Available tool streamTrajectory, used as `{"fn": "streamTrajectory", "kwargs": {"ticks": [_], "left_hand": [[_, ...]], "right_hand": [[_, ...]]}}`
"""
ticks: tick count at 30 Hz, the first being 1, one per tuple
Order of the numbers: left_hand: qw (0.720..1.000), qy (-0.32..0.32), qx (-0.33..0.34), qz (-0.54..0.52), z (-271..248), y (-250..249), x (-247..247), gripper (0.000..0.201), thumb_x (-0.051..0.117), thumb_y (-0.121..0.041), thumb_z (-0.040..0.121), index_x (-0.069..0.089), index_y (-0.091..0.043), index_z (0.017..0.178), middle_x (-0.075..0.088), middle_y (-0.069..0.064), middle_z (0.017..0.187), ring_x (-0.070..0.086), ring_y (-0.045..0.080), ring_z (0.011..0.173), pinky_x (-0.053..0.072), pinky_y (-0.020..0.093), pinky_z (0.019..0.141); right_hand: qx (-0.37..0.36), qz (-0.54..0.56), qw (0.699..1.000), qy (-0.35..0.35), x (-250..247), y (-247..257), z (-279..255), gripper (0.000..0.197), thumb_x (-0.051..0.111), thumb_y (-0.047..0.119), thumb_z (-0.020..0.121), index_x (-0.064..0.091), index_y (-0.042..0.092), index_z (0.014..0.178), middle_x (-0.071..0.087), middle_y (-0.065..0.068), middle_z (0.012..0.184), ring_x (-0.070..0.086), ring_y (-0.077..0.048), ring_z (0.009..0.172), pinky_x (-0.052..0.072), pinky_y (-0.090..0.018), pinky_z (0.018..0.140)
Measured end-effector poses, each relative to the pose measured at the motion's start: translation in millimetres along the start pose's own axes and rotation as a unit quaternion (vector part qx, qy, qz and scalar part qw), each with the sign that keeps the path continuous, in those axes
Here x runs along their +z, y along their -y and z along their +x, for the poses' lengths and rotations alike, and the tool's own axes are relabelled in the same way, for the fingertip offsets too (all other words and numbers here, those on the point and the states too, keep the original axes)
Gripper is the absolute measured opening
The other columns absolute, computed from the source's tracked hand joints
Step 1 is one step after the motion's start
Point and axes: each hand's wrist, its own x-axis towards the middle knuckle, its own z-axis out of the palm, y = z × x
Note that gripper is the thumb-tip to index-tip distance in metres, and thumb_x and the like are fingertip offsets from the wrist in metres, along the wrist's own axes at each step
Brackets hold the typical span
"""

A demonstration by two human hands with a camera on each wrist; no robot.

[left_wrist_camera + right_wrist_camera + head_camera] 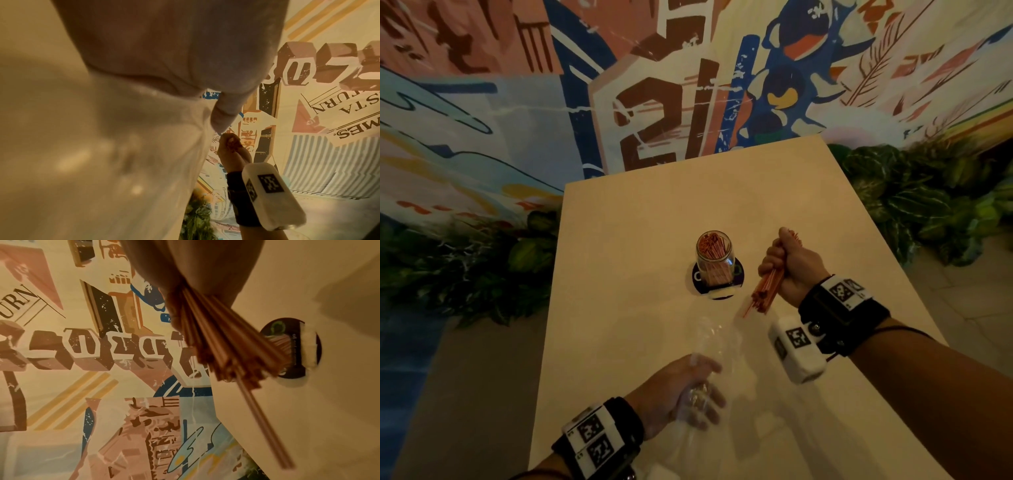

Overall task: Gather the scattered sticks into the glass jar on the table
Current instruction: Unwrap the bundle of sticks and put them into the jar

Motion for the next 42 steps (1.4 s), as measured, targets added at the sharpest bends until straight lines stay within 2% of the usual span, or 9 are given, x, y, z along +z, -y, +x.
{"fn": "streamTrajectory", "kwargs": {"ticks": [5, 10, 13, 19, 23, 33, 36, 39, 42], "left_hand": [[0.992, -0.101, 0.054, 0.057, 13.1, 3.3, -10.6, 0.014, 0.048, -0.017, 0.092, 0.058, -0.015, 0.101, 0.074, 0.006, 0.088, 0.059, 0.021, 0.082, 0.04, 0.033, 0.074], [0.98, -0.16, 0.087, 0.083, 30.7, 4.3, -15.9, 0.018, 0.049, -0.028, 0.095, 0.062, -0.027, 0.107, 0.053, -0.003, 0.1, 0.044, 0.022, 0.083, 0.037, 0.03, 0.071], [0.977, -0.16, 0.111, 0.084, 46.7, 9.9, -16.0, 0.019, 0.048, -0.024, 0.097, 0.061, -0.029, 0.109, 0.047, 0.0, 0.084, 0.041, 0.017, 0.071, 0.037, 0.025, 0.06], [0.981, -0.157, 0.083, 0.084, 72.5, 21.7, -14.0, 0.019, 0.057, -0.018, 0.092, 0.062, -0.022, 0.109, 0.062, 0.002, 0.082, 0.047, 0.013, 0.063, 0.036, 0.022, 0.052], [0.974, -0.212, 0.046, 0.071, 81.2, 25.2, -18.3, 0.025, 0.063, -0.02, 0.086, 0.059, -0.02, 0.111, 0.065, 0.004, 0.085, 0.056, 0.016, 0.065, 0.042, 0.024, 0.051], [0.966, -0.25, 0.06, -0.042, 59.7, 44.9, -43.0, 0.018, 0.054, -0.019, 0.094, 0.062, -0.008, 0.106, 0.061, 0.011, 0.086, 0.054, 0.022, 0.065, 0.041, 0.031, 0.055], [0.961, -0.258, 0.055, -0.082, 52.2, 49.5, -47.0, 0.019, 0.054, -0.019, 0.094, 0.062, -0.007, 0.105, 0.061, 0.012, 0.086, 0.054, 0.022, 0.065, 0.04, 0.032, 0.056], [0.954, -0.257, 0.07, -0.138, 46.6, 49.2, -47.1, 0.021, 0.05, -0.019, 0.095, 0.061, -0.005, 0.106, 0.062, 0.013, 0.085, 0.054, 0.022, 0.065, 0.038, 0.031, 0.055], [0.941, -0.218, 0.087, -0.244, 42.0, 42.4, -36.7, 0.029, 0.048, -0.028, 0.095, 0.062, -0.005, 0.104, 0.065, 0.012, 0.082, 0.057, 0.024, 0.068, 0.042, 0.033, 0.06]], "right_hand": [[-0.024, -0.237, 0.971, 0.017, -2.0, -5.6, -20.3, 0.027, 0.051, 0.033, 0.093, 0.048, 0.015, 0.073, 0.032, 0.006, 0.043, 0.029, -0.008, 0.034, 0.032, -0.02, 0.036], [0.046, -0.565, 0.821, 0.07, -27.9, -46.9, -38.8, 0.022, 0.061, 0.03, 0.087, 0.061, 0.008, 0.086, 0.045, 0.0, 0.054, 0.04, -0.011, 0.039, 0.04, -0.023, 0.041], [0.104, -0.599, 0.788, 0.093, -47.0, -71.8, -40.6, 0.026, 0.067, 0.031, 0.083, 0.063, 0.006, 0.088, 0.048, -0.001, 0.054, 0.043, -0.012, 0.037, 0.041, -0.023, 0.041], [0.128, -0.601, 0.785, 0.074, -72.9, -87.2, -28.7, 0.019, 0.066, 0.021, 0.084, 0.06, 0.008, 0.073, 0.047, -0.005, 0.051, 0.044, -0.013, 0.033, 0.043, -0.024, 0.042], [0.121, -0.598, 0.792, -0.019, -94.8, -90.3, -13.7, 0.023, 0.066, 0.018, 0.084, 0.055, 0.007, 0.067, 0.044, -0.006, 0.05, 0.04, -0.016, 0.035, 0.041, -0.025, 0.041], [0.109, -0.639, 0.751, -0.128, -124.9, -110.9, 3.0, 0.029, 0.067, 0.033, 0.082, 0.051, 0.009, 0.076, 0.052, -0.008, 0.065, 0.05, -0.021, 0.05, 0.043, -0.027, 0.04], [0.068, -0.64, 0.753, -0.14, -117.1, -106.5, -6.6, 0.035, 0.067, 0.039, 0.081, 0.047, 0.012, 0.093, 0.058, -0.01, 0.083, 0.054, -0.023, 0.06, 0.043, -0.026, 0.04], [0.006, -0.593, 0.795, -0.13, -95.1, -93.8, -22.1, 0.032, 0.066, 0.036, 0.082, 0.053, 0.012, 0.099, 0.06, -0.008, 0.078, 0.053, -0.021, 0.057, 0.044, -0.027, 0.045], [-0.088, -0.432, 0.896, -0.058, -48.9, -75.2, -49.7, 0.015, 0.061, 0.021, 0.088, 0.057, 0.007, 0.082, 0.047, -0.003, 0.052, 0.043, -0.016, 0.043, 0.043, -0.03, 0.047]]}}
